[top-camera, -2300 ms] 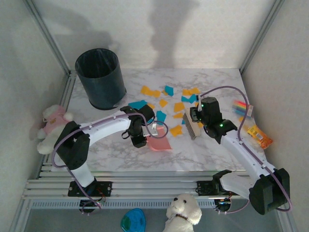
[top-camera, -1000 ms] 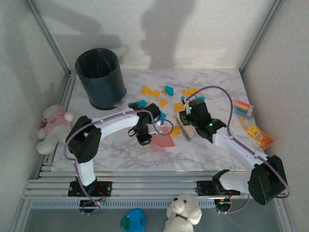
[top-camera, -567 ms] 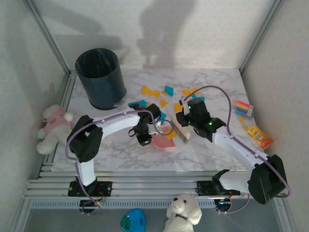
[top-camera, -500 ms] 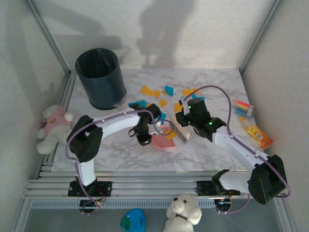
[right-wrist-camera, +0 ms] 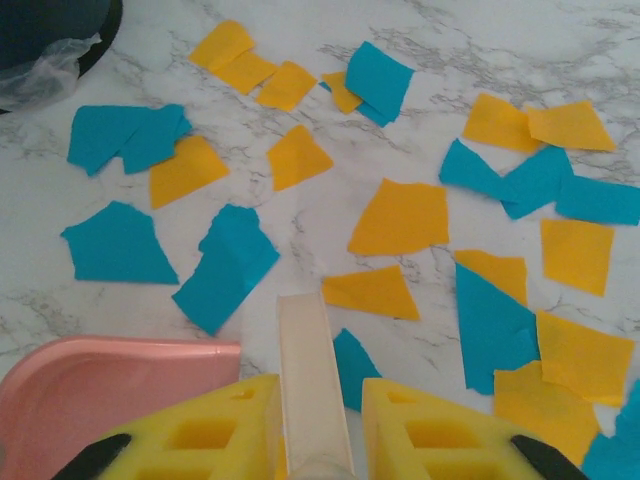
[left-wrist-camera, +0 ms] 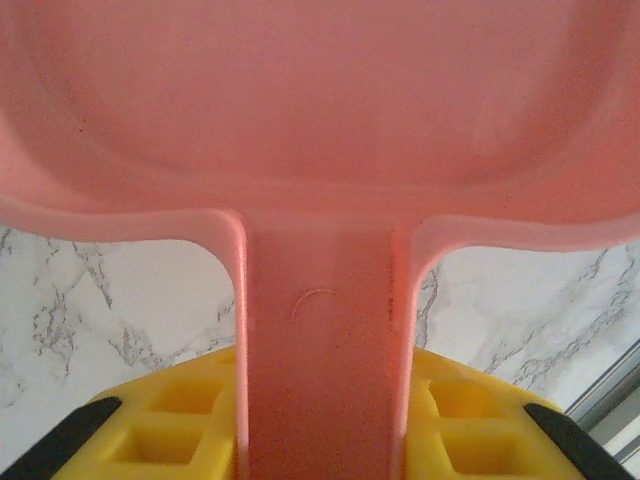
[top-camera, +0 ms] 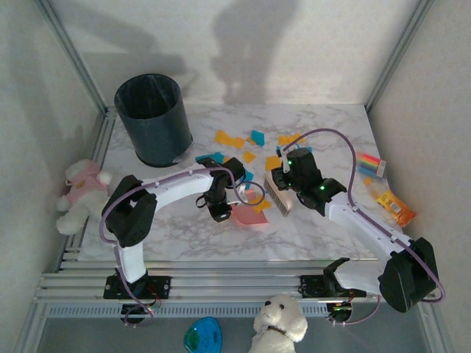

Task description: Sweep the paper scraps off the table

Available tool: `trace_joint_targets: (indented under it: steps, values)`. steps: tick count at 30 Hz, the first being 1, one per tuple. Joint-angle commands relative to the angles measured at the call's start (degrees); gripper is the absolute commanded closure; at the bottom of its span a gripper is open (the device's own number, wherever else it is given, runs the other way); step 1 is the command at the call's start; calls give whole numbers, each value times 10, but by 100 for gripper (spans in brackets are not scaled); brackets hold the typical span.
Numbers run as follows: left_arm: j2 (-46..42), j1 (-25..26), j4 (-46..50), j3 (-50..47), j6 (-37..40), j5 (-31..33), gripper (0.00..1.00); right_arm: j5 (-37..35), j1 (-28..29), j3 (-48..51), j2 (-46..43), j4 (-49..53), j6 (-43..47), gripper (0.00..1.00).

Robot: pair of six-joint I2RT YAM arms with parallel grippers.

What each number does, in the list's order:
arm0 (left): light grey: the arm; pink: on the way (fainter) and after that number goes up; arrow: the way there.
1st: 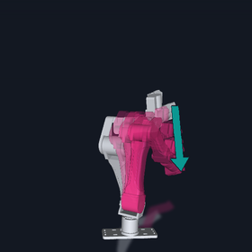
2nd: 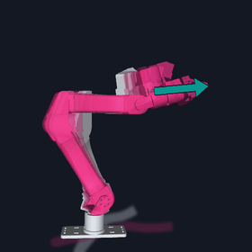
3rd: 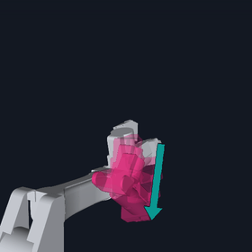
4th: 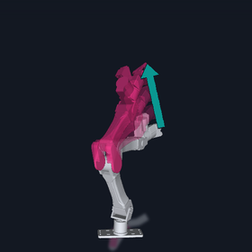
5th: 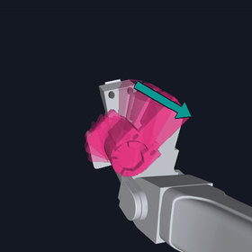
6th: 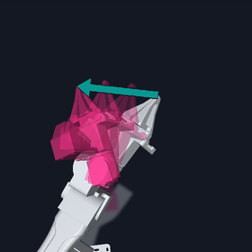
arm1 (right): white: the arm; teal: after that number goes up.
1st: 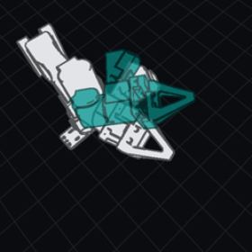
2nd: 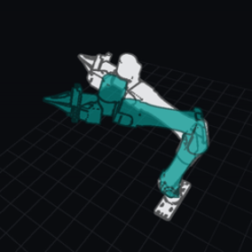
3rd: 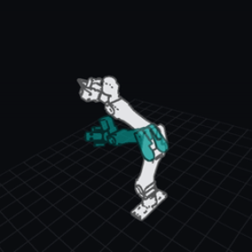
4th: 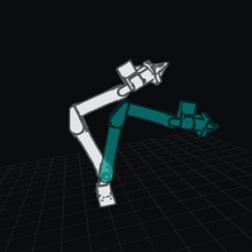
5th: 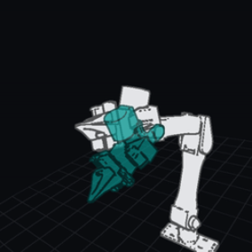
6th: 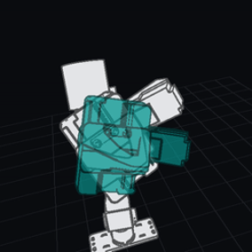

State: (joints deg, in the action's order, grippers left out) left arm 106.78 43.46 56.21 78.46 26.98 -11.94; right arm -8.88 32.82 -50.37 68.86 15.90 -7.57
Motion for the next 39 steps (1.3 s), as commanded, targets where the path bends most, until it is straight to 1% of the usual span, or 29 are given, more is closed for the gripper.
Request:
trace_joint_targets:
  steps: [1, 17, 23, 28, 31, 34, 39]
  values:
    - [5, 5, 20, 4, 0, 10, 100, -18, 11, -7, 3, -14, -11, 100]
    - [8, 5, 15, -1, -7, 9, 100, -7, 44, 10, 18, -11, -35, 100]
    - [8, 4, 15, -1, -8, 9, 100, 23, 45, 20, -3, -35, -56, 100]
    - [8, 5, 15, -1, -11, 11, 100, 23, 45, 17, -26, -32, -62, 100]
    - [7, 5, 14, -2, -12, 12, 100, 5, 45, 17, -40, -30, -62, 100]
    - [6, 4, 11, -2, -15, 13, 100, -33, 45, 24, -55, -36, -63, 100]
    - [4, 4, 5, -1, -21, 18, 100, -151, 44, 25, -65, -30, -69, 100]
